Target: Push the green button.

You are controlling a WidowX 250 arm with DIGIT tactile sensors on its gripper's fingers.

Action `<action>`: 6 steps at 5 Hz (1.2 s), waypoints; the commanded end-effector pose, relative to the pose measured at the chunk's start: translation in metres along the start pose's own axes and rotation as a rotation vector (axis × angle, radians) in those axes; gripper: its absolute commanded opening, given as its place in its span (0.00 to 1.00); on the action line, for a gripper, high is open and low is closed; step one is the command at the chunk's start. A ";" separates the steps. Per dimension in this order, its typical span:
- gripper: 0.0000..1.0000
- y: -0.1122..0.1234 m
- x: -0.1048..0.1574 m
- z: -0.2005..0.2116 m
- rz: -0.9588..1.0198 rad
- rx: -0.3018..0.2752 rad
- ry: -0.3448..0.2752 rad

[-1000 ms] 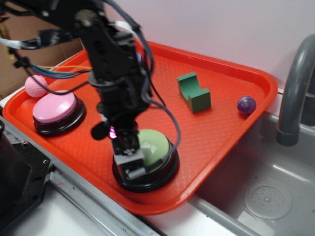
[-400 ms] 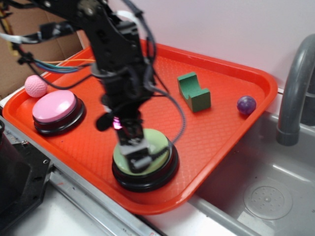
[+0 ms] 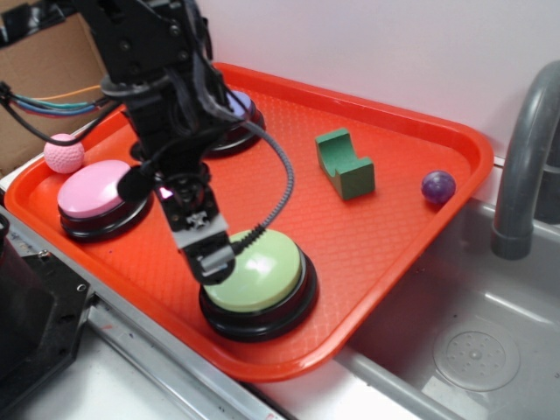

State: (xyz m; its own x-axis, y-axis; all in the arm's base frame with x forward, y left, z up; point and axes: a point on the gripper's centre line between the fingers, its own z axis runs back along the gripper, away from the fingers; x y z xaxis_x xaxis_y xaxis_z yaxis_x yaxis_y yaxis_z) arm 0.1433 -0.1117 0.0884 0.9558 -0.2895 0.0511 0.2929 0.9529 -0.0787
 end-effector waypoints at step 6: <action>1.00 -0.006 0.000 0.050 0.000 0.052 -0.065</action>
State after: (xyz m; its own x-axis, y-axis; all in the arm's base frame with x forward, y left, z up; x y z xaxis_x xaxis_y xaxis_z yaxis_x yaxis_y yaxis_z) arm 0.1392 -0.1031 0.1217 0.9571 -0.2814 0.0687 0.2827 0.9592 -0.0094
